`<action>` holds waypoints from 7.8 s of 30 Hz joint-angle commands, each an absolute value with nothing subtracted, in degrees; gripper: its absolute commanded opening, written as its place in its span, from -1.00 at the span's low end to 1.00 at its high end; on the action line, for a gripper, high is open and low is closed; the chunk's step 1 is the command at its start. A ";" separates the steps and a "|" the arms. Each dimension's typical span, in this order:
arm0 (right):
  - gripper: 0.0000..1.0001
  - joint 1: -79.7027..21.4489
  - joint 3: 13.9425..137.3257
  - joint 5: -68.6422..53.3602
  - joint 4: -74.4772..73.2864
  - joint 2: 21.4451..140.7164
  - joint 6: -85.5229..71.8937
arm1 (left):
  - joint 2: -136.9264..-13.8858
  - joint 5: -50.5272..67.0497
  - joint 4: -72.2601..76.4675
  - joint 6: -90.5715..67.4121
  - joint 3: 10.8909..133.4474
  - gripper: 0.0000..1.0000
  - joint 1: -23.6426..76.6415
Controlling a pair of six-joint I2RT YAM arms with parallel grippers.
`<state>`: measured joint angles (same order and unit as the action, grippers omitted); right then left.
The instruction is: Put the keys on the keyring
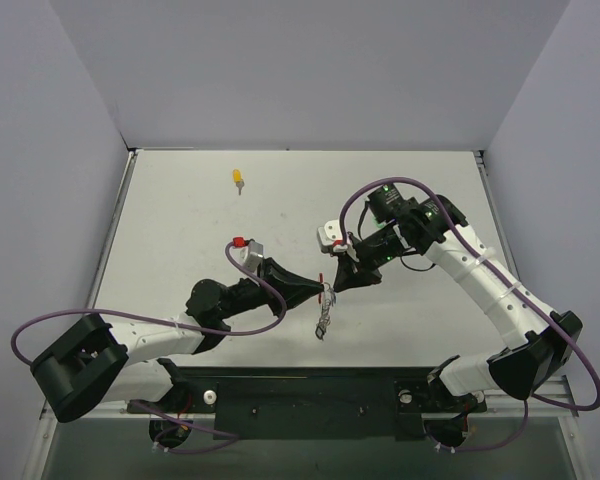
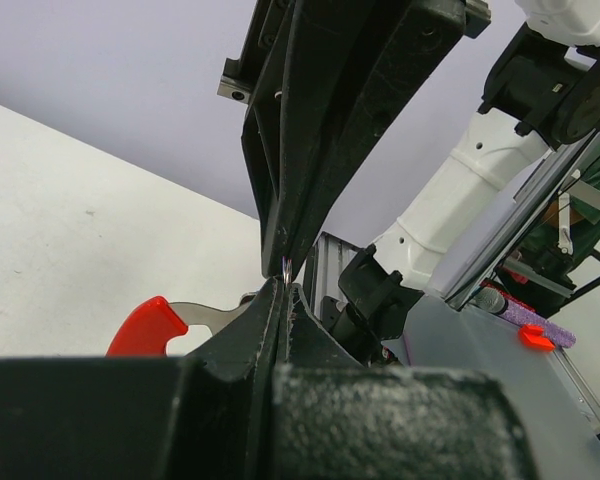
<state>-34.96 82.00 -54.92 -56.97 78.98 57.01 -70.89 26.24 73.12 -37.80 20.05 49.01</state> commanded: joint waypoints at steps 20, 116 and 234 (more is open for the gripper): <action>-1.00 -35.25 82.53 -56.95 -57.13 78.75 55.73 | -70.93 26.10 81.56 -37.70 20.39 -1.00 48.87; -1.00 -34.10 86.31 -58.54 -42.28 79.28 28.39 | -61.87 10.37 84.55 -34.98 17.75 -1.00 49.39; -0.52 -8.97 76.02 -16.79 -47.28 107.15 43.16 | -41.49 20.74 54.14 -25.58 11.34 -1.00 42.36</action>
<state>-9.78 73.54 -15.94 -43.03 109.30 43.57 -43.05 20.86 51.79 -25.26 10.72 42.65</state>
